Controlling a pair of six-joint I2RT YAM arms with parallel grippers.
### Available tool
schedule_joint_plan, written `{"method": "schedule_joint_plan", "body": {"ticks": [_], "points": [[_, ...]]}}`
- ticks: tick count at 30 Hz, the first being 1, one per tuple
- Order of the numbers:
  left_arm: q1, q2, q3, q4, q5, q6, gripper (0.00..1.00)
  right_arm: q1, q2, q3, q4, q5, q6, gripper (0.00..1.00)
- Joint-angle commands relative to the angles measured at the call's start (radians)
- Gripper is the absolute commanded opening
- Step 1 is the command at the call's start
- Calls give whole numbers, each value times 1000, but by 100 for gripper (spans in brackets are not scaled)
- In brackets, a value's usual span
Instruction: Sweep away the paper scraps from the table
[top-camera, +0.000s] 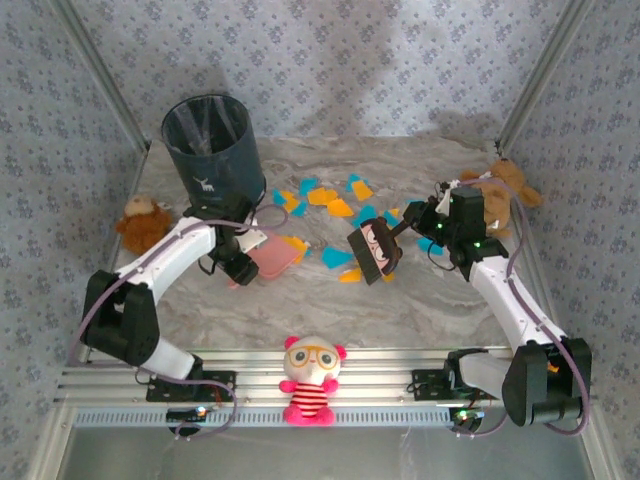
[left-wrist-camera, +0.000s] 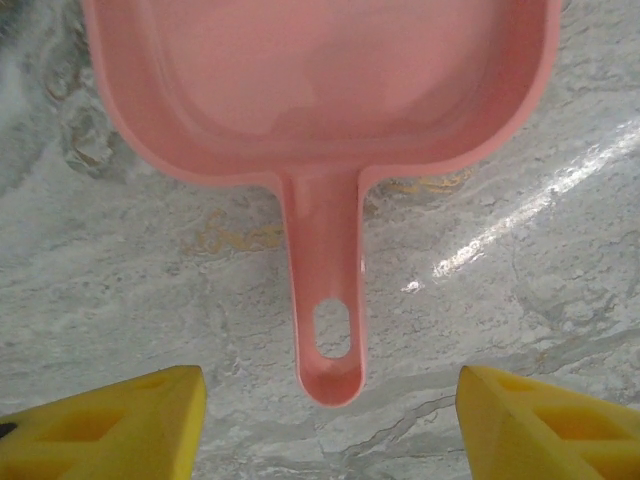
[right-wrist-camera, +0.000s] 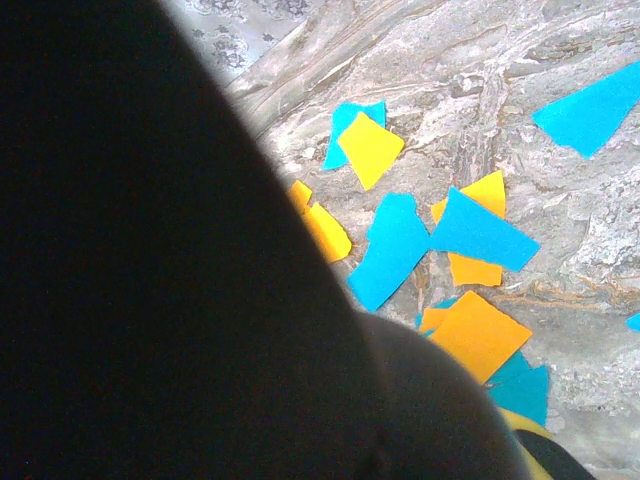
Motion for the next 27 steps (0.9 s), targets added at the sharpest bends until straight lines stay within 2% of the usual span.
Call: {"method": "schedule_joint_plan", "body": {"ticks": [1,13,19,23,27], "points": [[12,39,11,-35,31,-34,67,-11,-17,42,4,-29,-10,0],[12,161,-3,9,15,-31,58,-30,-16,30,7,-55,-10,0],[8,203,-6,28,22,-33,48,-43,-20,14,11,-70,-5,0],[5,221,0,17,9,-33,34,-51,-24,12,10,-74,-6,0],[0,196,9,2,-22,-32,32,-56,-26,12,4,-77,-7,0]]}}
